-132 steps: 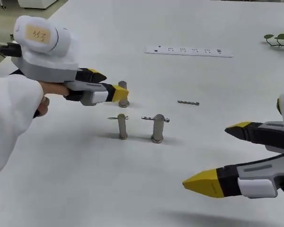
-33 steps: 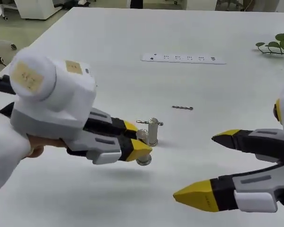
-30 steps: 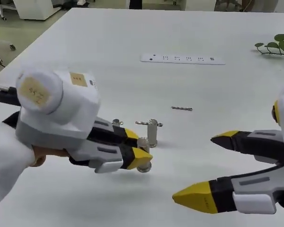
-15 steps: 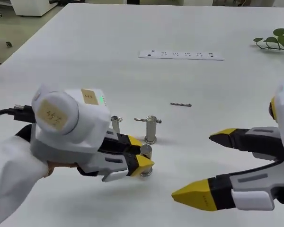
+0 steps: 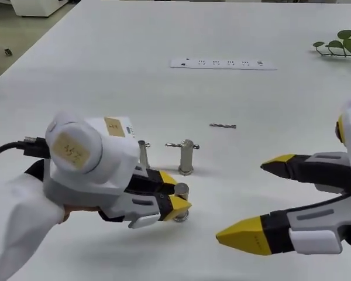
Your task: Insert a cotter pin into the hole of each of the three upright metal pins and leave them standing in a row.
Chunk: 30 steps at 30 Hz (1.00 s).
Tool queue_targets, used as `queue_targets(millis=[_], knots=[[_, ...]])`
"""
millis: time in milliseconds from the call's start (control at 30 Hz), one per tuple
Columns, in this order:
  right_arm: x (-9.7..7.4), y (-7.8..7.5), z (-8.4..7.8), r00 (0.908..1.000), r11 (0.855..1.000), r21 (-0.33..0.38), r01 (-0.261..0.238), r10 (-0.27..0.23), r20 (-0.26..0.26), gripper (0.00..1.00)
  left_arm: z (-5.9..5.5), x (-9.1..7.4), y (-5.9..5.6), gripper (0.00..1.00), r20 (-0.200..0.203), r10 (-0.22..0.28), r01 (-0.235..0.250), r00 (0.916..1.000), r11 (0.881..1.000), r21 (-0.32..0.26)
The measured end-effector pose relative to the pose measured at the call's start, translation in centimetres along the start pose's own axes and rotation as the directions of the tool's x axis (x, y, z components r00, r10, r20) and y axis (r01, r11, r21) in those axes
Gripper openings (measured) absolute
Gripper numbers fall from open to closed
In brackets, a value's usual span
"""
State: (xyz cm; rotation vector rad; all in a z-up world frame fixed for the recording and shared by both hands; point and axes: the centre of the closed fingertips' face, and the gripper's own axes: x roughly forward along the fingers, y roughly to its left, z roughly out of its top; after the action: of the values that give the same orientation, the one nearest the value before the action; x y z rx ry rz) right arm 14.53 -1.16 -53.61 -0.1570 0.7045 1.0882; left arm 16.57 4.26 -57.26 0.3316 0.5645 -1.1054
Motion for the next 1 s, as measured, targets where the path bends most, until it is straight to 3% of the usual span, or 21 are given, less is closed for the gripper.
queue_targets(millis=[333,500,533,567,667,833,1000], knots=[[0.1,0.2,0.3,1.0,1.0,-0.01,-0.006,0.006,-0.002,0.88,-0.1,-0.2,-0.2,0.11,0.016,-0.013,0.014,0.9998,0.999,-0.044],[0.0,0.2,0.2,1.0,1.0,-0.012,-0.004,0.004,-0.008,0.88,-0.2,-0.2,-0.2,0.11,0.009,-0.005,0.005,1.0,1.0,-0.026],[0.0,0.2,0.2,1.0,1.0,-0.013,-0.003,0.003,-0.008,0.87,-0.4,-0.3,-0.1,0.14,0.004,-0.001,0.001,1.0,1.0,-0.029],[0.0,0.1,0.2,1.0,1.0,-0.017,0.002,-0.002,-0.008,0.87,-0.2,-0.5,-0.1,0.17,0.015,-0.002,0.003,0.9999,0.997,-0.081],[0.0,0.0,0.2,0.9999,0.999,-0.03,0.01,-0.011,-0.011,0.85,0.2,-1.0,0.2,0.31,0.039,0.013,-0.011,0.9992,0.998,-0.055],[-0.1,-0.1,0.3,0.9999,1.0,-0.027,0.011,-0.011,-0.01,0.85,0.8,-2.1,-0.2,0.51,0.083,0.009,-0.001,0.9965,0.995,-0.098],[-0.2,-0.5,0.4,0.9996,0.999,-0.04,0.017,-0.017,-0.02,0.85,1.0,-3.1,-1.4,0.62,0.105,-0.044,0.059,0.9935,0.989,-0.138]])
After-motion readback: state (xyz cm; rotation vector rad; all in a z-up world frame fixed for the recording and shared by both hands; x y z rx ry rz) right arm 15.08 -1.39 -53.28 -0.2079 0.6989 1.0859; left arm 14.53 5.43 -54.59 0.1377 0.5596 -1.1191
